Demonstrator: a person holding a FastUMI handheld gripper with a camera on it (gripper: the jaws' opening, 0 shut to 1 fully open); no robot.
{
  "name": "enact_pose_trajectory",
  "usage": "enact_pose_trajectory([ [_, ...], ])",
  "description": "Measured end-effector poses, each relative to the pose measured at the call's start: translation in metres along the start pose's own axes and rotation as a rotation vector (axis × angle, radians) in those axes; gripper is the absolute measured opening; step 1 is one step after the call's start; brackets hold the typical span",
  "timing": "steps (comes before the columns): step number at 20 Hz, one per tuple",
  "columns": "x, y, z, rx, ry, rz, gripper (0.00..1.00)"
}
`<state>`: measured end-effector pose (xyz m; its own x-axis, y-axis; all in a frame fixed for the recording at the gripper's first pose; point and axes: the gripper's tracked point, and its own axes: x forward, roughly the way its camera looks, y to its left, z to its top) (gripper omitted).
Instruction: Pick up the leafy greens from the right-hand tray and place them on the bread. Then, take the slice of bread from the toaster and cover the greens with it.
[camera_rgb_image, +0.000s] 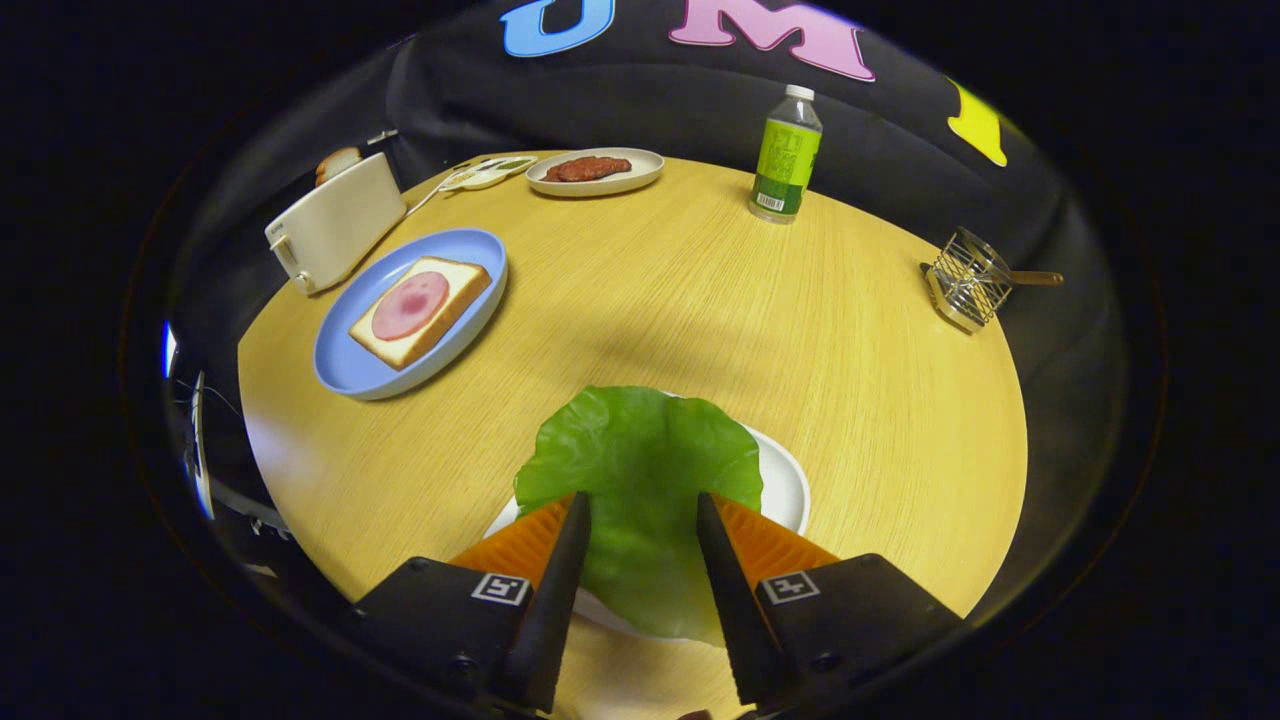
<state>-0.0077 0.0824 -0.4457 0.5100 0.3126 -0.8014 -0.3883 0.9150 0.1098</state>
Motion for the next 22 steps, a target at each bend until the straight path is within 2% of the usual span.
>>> enact_pose_trajectory([
  [3, 0.002, 0.002, 0.002, 0.01, 0.003, 0.011, 0.67],
  [4, 0.001, 0.001, 0.002, 0.013, 0.008, 0.01, 0.62],
  [7, 0.001, -0.002, 0.002, 0.038, 0.01, 0.0, 0.23],
  [8, 0.001, -0.002, 0.001, 0.04, 0.01, -0.001, 0.13],
  [9, 0.0, -0.002, 0.002, 0.04, 0.013, -0.001, 0.09],
  [11, -0.007, -0.003, 0.006, 0.052, 0.005, -0.003, 0.06],
  [16, -0.048, 0.007, 0.038, 0.072, -0.068, -0.021, 0.06],
  [22, -0.081, 0.071, 0.106, 0.064, -0.163, 0.045, 0.06],
])
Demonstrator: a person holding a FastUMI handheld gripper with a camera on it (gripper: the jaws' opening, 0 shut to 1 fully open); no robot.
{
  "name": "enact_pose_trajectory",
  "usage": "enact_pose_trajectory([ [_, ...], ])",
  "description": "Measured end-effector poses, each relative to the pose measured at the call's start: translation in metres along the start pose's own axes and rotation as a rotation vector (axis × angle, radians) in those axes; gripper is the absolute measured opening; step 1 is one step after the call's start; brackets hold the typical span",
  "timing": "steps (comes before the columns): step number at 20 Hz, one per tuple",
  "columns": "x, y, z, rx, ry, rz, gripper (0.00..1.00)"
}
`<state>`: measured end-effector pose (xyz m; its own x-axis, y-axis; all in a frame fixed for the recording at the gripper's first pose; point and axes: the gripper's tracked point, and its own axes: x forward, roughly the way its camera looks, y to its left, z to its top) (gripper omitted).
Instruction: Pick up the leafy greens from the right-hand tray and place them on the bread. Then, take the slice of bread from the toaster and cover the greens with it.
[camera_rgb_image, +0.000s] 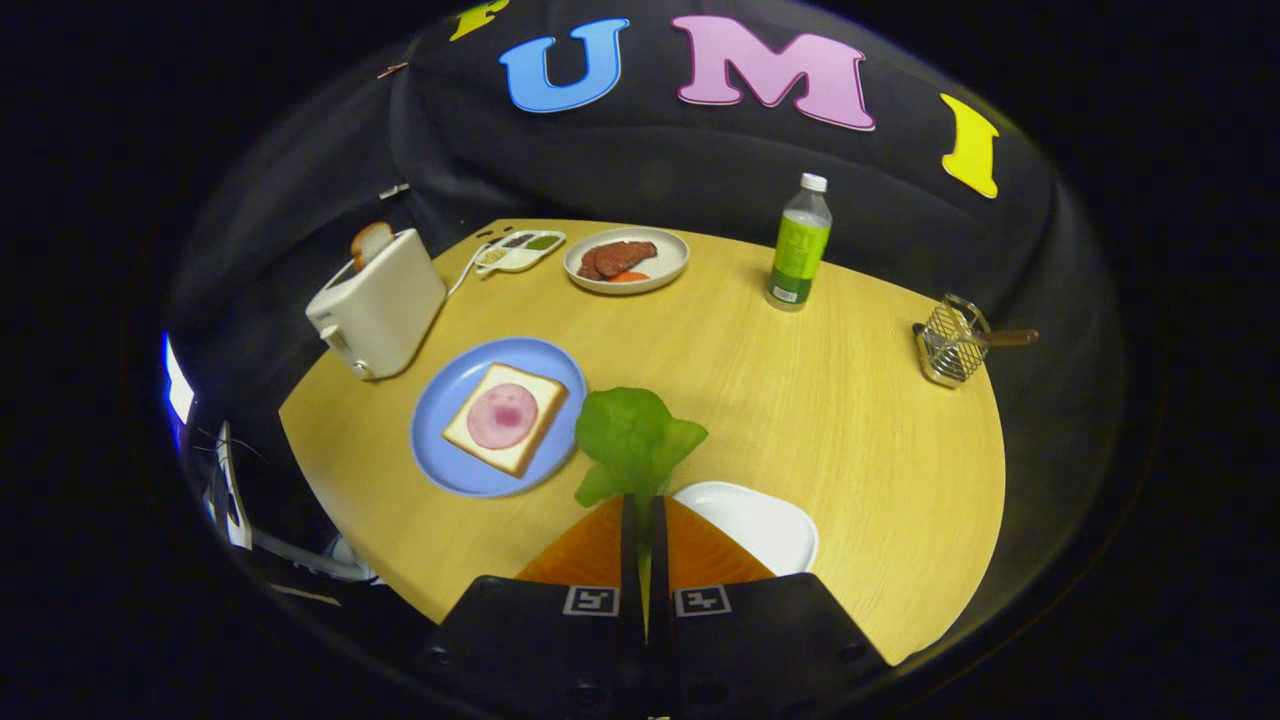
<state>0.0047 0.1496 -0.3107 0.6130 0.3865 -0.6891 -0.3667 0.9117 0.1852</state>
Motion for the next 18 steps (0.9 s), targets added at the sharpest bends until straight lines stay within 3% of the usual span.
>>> enact_pose_trajectory([
  [8, 0.05, 0.104, 0.046, -0.065, -0.018, 0.106, 0.06],
  [15, 0.096, 0.132, 0.047, -0.068, 0.03, 0.105, 0.06],
  [17, 0.103, 0.134, 0.047, -0.068, 0.03, 0.098, 0.11],
  [18, 0.105, 0.13, 0.049, -0.068, 0.028, 0.077, 0.27],
])
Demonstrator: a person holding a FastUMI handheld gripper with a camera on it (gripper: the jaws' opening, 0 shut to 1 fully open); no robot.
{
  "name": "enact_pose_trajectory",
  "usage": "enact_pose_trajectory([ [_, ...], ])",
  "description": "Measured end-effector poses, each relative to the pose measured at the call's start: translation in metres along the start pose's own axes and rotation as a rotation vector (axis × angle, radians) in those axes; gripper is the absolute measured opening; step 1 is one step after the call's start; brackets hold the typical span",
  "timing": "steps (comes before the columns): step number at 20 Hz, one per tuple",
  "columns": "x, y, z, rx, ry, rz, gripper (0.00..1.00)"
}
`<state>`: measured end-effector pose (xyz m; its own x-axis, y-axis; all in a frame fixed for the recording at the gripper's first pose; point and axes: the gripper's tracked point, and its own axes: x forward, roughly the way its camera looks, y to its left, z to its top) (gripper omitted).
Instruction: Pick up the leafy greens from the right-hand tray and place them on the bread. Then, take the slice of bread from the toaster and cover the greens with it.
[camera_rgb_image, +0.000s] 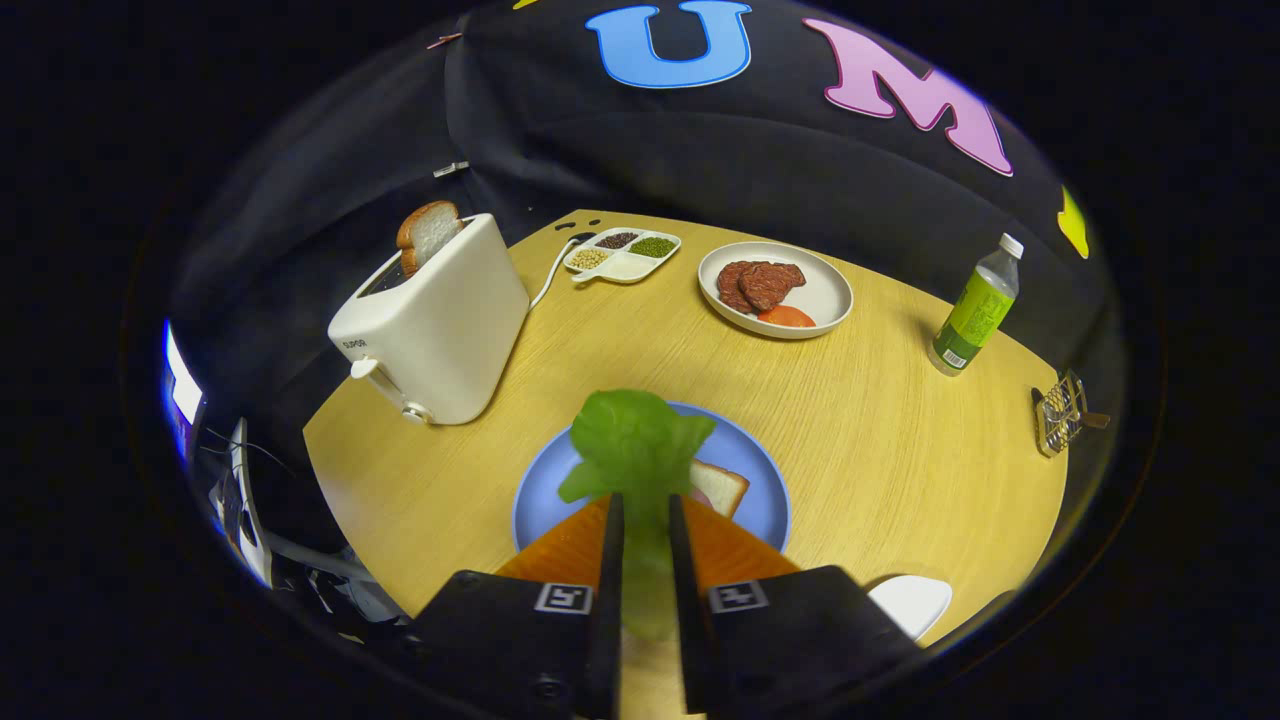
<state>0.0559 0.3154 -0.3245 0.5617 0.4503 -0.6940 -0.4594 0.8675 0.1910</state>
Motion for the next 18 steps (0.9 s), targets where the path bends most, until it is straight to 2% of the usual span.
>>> enact_pose_trajectory([
  [3, 0.0, 0.001, 0.002, -0.001, -0.013, -0.014, 0.78],
  [11, -0.024, 0.003, 0.014, -0.011, -0.05, -0.026, 0.8],
  [14, -0.043, 0.013, 0.039, -0.028, -0.099, -0.022, 0.8],
  [18, -0.065, 0.055, 0.094, -0.037, -0.183, 0.038, 0.8],
])
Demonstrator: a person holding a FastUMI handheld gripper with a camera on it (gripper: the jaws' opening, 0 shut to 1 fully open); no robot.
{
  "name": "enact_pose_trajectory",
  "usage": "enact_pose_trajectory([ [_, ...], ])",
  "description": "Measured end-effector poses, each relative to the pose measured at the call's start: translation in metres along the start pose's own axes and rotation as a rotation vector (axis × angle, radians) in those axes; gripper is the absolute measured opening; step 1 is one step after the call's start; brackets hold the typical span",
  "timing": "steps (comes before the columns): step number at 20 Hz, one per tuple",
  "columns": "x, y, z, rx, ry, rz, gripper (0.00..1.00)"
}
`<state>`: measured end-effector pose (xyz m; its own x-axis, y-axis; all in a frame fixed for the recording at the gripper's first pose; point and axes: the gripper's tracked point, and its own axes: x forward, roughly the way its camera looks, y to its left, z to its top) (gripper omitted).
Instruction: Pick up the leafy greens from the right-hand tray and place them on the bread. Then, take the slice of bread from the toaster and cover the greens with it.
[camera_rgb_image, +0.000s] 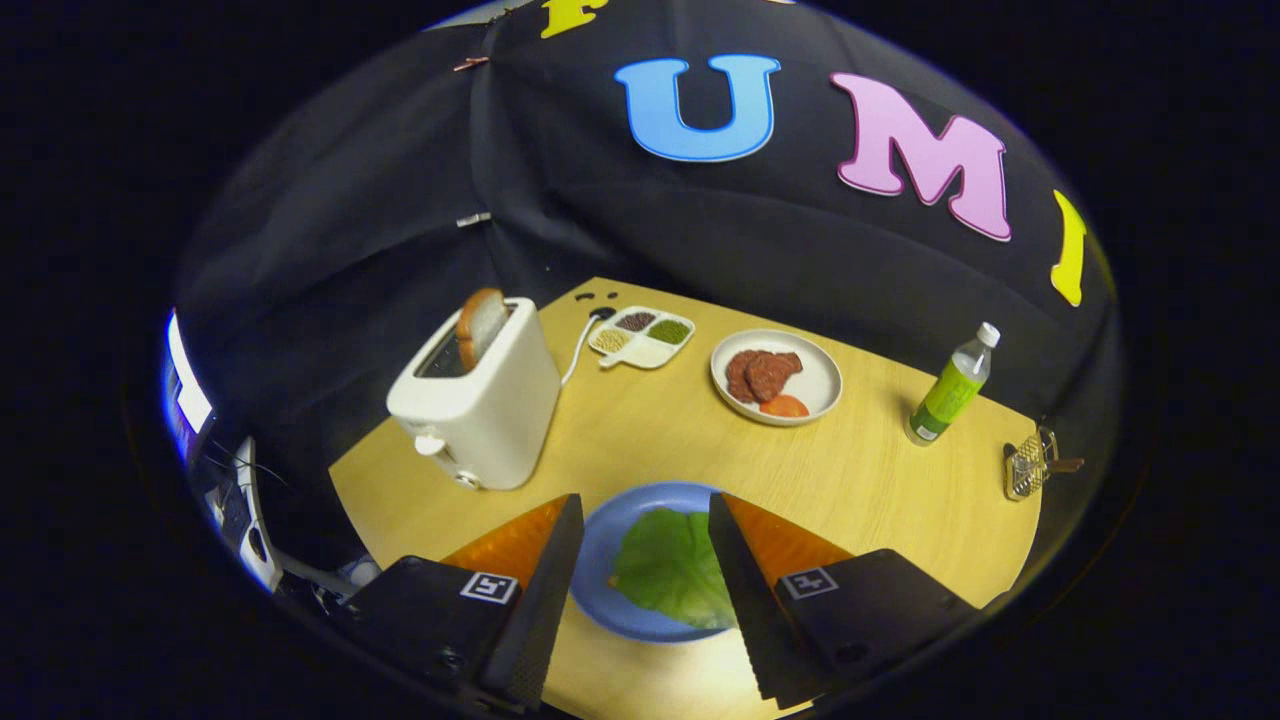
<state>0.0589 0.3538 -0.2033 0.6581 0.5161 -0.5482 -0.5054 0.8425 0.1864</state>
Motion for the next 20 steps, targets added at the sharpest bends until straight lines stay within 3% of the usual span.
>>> enact_pose_trajectory([
  [4, 0.018, 0.054, 0.065, -0.011, -0.071, 0.075, 0.79],
  [8, 0.063, 0.104, 0.102, -0.018, -0.082, 0.117, 0.8],
  [13, 0.122, 0.151, 0.112, -0.046, -0.041, 0.131, 0.8],
  [20, 0.185, 0.167, 0.103, -0.057, 0.015, 0.058, 0.78],
])
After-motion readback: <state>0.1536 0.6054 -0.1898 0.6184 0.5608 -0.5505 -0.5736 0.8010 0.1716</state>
